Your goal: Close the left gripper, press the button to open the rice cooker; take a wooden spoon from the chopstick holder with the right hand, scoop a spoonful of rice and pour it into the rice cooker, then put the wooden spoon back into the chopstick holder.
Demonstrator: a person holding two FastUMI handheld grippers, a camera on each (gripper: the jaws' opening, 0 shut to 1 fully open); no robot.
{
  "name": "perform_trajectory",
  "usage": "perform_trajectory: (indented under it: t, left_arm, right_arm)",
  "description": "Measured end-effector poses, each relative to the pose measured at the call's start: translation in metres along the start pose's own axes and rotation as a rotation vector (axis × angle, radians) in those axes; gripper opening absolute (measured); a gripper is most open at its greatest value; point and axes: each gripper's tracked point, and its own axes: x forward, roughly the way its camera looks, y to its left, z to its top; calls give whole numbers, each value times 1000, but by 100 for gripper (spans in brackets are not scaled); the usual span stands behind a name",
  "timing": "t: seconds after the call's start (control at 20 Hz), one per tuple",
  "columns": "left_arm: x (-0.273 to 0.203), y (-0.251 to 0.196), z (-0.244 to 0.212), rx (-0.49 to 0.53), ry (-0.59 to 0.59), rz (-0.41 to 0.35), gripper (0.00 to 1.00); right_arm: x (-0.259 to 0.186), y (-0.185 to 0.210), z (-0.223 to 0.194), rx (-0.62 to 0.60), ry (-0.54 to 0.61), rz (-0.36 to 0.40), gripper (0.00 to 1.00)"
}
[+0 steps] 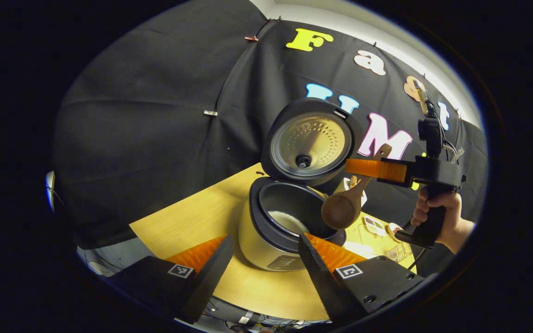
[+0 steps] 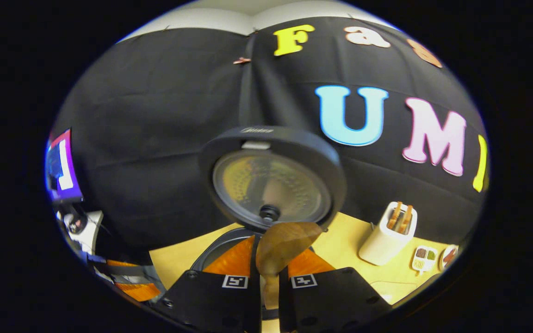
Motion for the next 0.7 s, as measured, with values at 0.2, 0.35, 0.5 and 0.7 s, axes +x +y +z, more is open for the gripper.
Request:
perform_trajectory:
  t: [0.2, 0.35, 0.5, 0.7]
  left_arm:
    - [4, -27, -5, 20, 11, -42, 95]
    - [9, -50, -14, 57, 38, -90, 95]
    - [16, -76, -18, 102, 64, -136, 95]
    - [26, -109, -18, 149, 77, -177, 95]
  right_arm:
    - [-45, -82, 11, 126, -41, -152, 19]
    - [-89, -155, 6, 190, -66, -292, 19]
    - [-128, -224, 2, 265, -90, -421, 19]
    - [-184, -301, -14, 401, -125, -577, 19]
